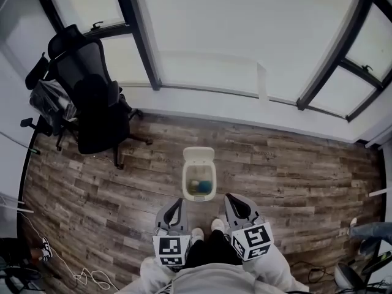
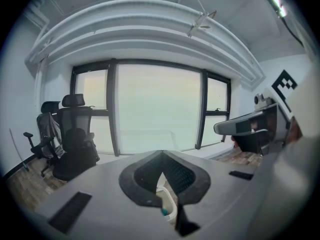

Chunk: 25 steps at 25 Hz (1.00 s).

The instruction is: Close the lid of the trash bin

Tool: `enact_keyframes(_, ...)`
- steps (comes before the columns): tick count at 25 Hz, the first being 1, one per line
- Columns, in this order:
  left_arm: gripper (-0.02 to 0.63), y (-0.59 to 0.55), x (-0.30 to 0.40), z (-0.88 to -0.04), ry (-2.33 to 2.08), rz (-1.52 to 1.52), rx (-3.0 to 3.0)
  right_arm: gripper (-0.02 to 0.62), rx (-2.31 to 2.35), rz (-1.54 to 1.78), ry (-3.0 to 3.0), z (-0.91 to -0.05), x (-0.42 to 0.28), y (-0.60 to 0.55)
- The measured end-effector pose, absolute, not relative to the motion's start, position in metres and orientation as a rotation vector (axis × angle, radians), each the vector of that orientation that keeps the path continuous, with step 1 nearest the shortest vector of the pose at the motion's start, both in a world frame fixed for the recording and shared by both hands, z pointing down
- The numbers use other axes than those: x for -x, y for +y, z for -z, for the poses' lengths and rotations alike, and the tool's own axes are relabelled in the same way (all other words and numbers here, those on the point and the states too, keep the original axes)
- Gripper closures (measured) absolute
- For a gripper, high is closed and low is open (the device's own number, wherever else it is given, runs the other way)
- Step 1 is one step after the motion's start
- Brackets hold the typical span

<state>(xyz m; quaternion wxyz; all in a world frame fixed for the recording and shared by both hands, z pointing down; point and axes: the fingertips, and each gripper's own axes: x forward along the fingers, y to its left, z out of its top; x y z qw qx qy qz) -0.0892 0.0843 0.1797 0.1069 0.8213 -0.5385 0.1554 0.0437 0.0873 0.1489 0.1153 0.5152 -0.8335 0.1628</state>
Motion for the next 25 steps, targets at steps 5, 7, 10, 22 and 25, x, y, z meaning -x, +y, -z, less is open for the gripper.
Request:
enact_keyframes(5, 0.598, 0.052, 0.074, -0.193, -1.649, -0.462, -2.381, 0.571, -1.456, -0.513, -2.467, -0.166, -0.061, 0.052)
enact_keyframes(7, 0.598, 0.044, 0.071, -0.198, -1.677, -0.461, -2.366, 0.572, -1.438, -0.531, -2.470, -0.177, -0.067, 0.044)
enact_keyframes(10, 0.598, 0.035, 0.067, -0.203, -1.696, -0.465, -2.330, 0.572, -1.416, -0.555, -2.472, -0.188, -0.073, 0.033)
enact_keyframes(22, 0.598, -0.015, 0.072, -0.268, -1.651, -0.535, -2.305, 0.572, -1.427, -0.631, -2.425, -0.245, -0.065, -0.021)
enact_keyframes(25, 0.598, -0.030, 0.072, -0.295, -1.627, -0.546, -2.306, 0.571, -1.441, -0.645, -2.400, -0.271, -0.066, -0.040)
